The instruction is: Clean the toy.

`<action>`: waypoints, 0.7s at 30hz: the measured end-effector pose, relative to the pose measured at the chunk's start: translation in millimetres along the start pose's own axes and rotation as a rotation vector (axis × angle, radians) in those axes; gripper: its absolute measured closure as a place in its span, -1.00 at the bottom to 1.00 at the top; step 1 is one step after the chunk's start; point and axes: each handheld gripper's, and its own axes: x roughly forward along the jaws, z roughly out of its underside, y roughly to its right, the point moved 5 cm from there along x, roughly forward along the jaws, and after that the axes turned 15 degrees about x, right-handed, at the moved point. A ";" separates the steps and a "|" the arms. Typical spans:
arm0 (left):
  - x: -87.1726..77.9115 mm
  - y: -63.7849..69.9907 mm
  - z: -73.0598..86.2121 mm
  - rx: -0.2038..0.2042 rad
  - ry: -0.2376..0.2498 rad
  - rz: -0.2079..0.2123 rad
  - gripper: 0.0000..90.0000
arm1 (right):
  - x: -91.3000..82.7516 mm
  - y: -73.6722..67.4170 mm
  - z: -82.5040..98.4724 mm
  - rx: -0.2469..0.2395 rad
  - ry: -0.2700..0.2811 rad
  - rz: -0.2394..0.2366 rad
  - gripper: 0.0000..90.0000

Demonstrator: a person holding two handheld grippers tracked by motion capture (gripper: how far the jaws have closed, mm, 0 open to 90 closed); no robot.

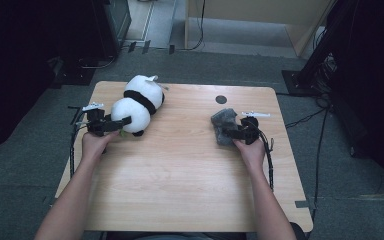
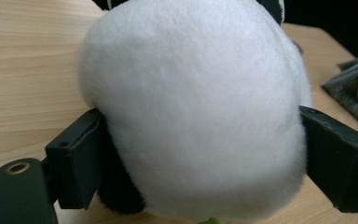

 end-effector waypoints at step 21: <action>-37.3 5.6 -6.6 0.150 -0.031 -0.157 -0.94 | -25.5 -6.2 5.5 -0.090 -0.017 0.010 -0.68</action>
